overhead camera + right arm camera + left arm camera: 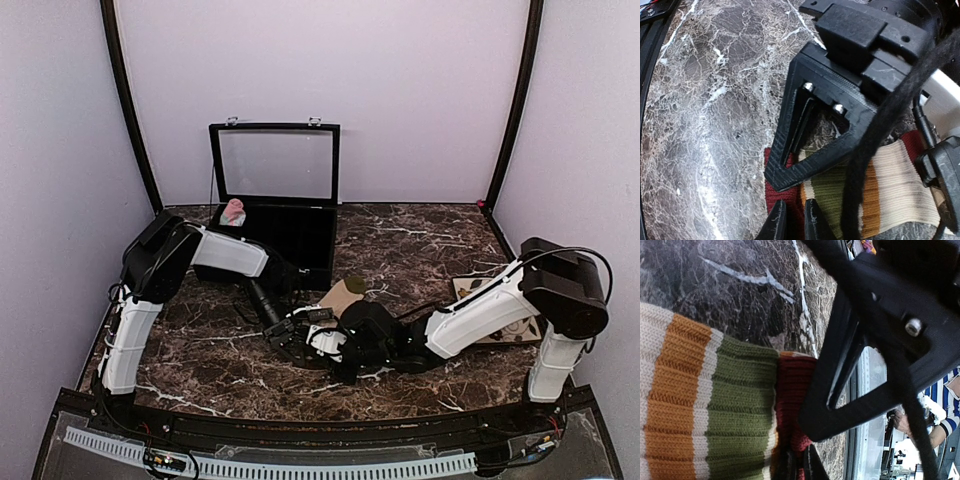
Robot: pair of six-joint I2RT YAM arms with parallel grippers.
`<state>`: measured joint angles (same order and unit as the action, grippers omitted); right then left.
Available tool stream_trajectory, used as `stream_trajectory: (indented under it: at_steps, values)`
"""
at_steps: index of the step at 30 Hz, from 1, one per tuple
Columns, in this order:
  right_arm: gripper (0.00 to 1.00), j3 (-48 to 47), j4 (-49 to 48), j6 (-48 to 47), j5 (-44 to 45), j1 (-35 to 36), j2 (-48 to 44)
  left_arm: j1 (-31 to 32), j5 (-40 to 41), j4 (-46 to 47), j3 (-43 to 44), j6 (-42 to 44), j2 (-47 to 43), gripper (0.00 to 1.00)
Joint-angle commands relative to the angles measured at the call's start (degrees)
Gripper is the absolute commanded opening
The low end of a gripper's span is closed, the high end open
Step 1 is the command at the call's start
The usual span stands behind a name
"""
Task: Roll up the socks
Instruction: Roll the sock at the center of the board.
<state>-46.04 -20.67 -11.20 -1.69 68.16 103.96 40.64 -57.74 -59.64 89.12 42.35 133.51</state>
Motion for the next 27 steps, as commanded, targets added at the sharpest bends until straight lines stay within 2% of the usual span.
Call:
stream_trajectory:
  at_steps: [1, 4, 15, 20, 27]
  values:
    - [0.10, 1.9, -4.4, 2.3, -1.4, -0.3, 0.7, -0.4, 11.2, 0.8, -0.7, -0.1, 3.2, 0.00]
    - [0.09, 3.8, -5.5, 3.8, -1.4, -0.4, -0.5, -0.4, 11.2, 0.8, -0.5, -0.1, 3.2, 0.00]
    - [0.22, 5.1, -5.6, 4.9, -2.9, -0.7, -7.9, -0.5, 11.4, 0.6, -0.4, -0.2, 3.3, 0.00]
    - [0.27, 4.9, -5.0, 5.4, -4.3, -0.7, -6.5, -0.5, 11.2, 0.2, -0.1, -0.1, 3.2, 0.00]
    - [0.27, 4.6, -5.6, 5.2, -5.3, -0.7, -3.3, -0.4, 10.7, 0.1, 0.0, 0.0, 3.3, 0.00]
